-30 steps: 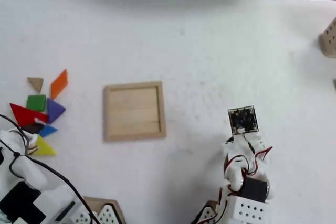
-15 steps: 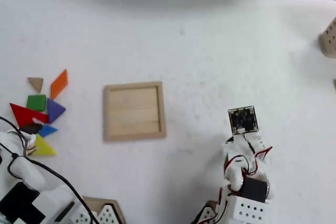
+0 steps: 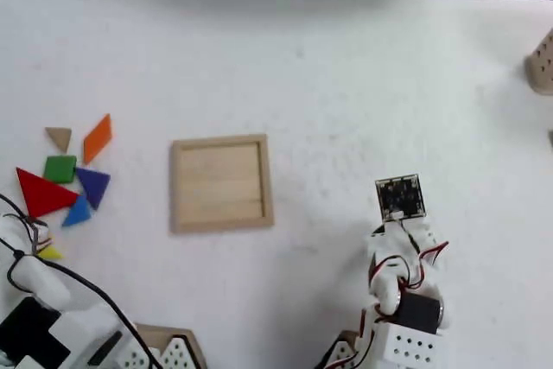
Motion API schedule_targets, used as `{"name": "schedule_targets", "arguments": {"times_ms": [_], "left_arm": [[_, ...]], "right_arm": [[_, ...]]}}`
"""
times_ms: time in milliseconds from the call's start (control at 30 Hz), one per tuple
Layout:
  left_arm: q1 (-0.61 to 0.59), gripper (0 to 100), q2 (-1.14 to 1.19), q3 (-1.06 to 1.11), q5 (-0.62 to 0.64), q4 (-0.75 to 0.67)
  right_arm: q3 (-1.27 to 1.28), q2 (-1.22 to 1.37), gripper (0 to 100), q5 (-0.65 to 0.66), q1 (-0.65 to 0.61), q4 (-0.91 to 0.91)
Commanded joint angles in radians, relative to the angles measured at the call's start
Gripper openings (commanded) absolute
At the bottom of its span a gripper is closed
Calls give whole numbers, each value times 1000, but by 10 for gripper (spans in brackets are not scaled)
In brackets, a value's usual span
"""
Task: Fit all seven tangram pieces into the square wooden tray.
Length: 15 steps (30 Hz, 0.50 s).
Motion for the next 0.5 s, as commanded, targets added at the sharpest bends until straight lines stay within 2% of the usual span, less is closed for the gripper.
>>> {"name": "schedule_targets", "arguments": {"times_ms": [0, 267, 467], "left_arm": [[-25, 161, 24, -11, -46, -17], [-24, 161, 18, -14, -54, -17], [-27, 162, 16, -55, -190, -17]], "right_arm": [[5, -7, 18, 12, 12, 8], [5, -7, 18, 12, 12, 8], [5, -7, 18, 12, 12, 8]]}}
